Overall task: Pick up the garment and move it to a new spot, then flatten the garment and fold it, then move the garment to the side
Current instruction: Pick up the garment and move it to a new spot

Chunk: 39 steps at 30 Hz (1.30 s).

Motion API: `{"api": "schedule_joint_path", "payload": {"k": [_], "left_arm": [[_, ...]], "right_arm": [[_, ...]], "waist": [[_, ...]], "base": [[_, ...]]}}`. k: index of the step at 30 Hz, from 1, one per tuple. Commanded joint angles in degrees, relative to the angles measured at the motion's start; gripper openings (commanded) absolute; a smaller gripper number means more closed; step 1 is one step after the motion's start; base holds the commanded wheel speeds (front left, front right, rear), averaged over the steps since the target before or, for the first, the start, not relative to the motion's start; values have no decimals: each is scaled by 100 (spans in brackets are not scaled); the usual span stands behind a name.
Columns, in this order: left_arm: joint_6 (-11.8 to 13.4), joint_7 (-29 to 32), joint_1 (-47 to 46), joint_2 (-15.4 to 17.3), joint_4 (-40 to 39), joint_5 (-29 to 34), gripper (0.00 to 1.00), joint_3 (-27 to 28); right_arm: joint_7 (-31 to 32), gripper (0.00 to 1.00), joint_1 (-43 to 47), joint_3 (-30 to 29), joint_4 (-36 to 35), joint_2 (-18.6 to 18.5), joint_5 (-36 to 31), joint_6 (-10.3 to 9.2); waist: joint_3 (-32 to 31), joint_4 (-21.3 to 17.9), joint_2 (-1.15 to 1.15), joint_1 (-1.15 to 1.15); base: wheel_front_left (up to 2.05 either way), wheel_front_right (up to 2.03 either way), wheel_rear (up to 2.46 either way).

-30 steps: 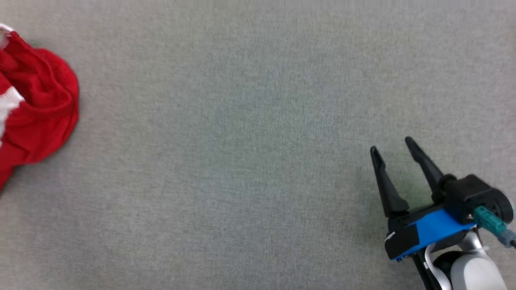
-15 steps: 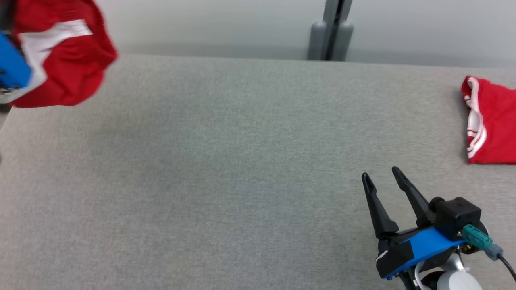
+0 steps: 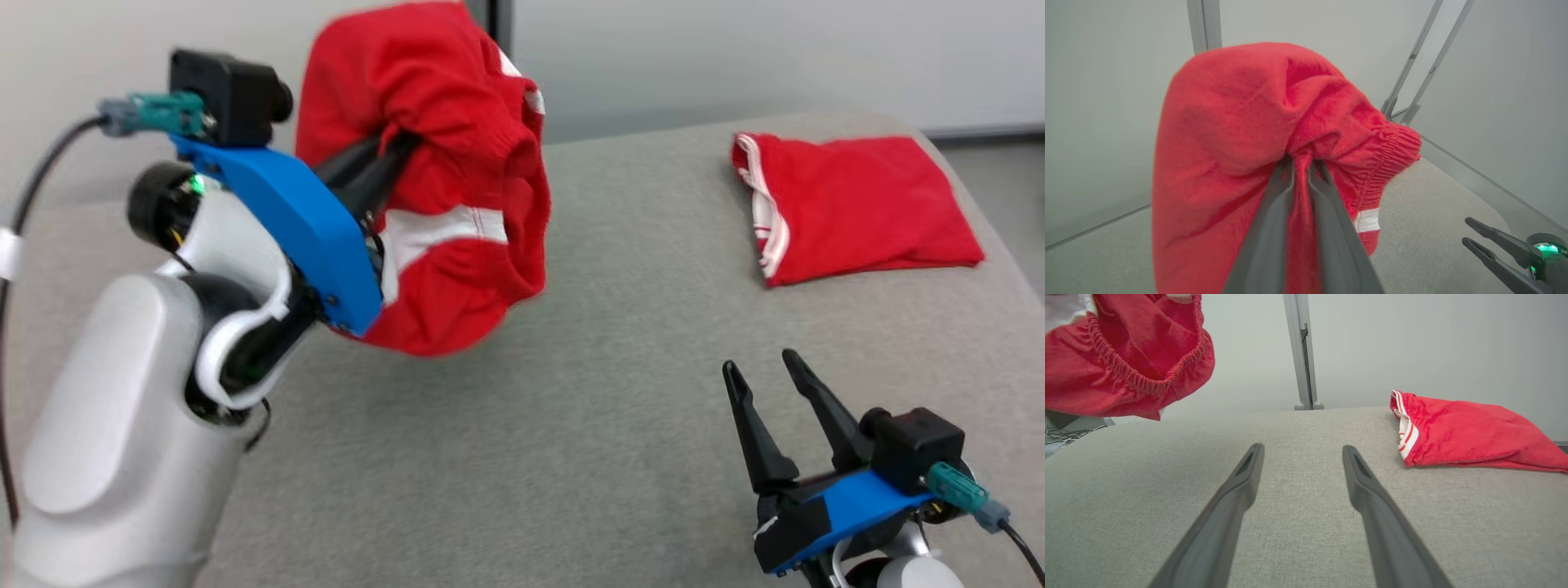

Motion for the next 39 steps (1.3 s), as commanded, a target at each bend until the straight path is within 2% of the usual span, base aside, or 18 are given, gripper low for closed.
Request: {"api": "schedule_joint_path", "payload": {"k": [1,5,7,9,10,11,12,13,19,23,30,39], "left_arm": [[-12,-54,105,-22,32,-23,0,-18],[-10,-414,637,-76,461,34,0,-101],[47,-690,873,21,793,328,0,-195],[155,-1036,1131,-12,1190,557,0,-273],[196,-1183,1229,-20,1394,689,16,-331],[253,-1332,1338,-46,1597,777,44,-380],[279,-1471,1420,-72,1793,859,86,-429],[313,-1613,1481,-109,1954,920,100,-462],[430,-2655,1759,-554,2569,1012,100,-494],[426,-3363,1883,-638,2594,1178,100,-521],[556,-4577,2346,-534,2245,1320,100,-319],[850,-4957,3208,-326,1404,1445,100,138]], "right_arm": [[-19,100,23,10,-3,-6,16,3],[-50,100,29,103,8,-6,61,2],[-71,100,40,110,12,-6,93,2],[-102,100,62,87,28,-6,94,2],[-105,100,78,72,33,-6,95,2],[-108,100,89,63,38,-6,90,2],[-111,100,97,58,41,-5,82,2],[-114,100,101,45,40,-5,78,2],[-49,100,164,-65,-1,-5,-1,2],[32,100,194,-164,-57,-5,-56,2],[149,100,311,-517,-240,-6,-145,3],[75,100,594,-959,-180,-7,-69,2]], "waist": [[-115,-179,0,0],[-40,-588,0,0],[-2,-739,0,0],[21,-841,0,0],[32,-873,0,0],[38,-896,0,0],[41,-903,0,0],[45,-905,0,0],[-55,-680,0,0],[-196,-426,0,0],[-446,53,0,0],[-763,554,0,0]], "base": [[0,0,0],[0,0,0],[0,0,0],[0,0,0],[0,0,0],[0,0,0],[0,0,0],[0,0,0],[0,0,0],[0,0,0],[0,0,0],[0,0,0]]}}
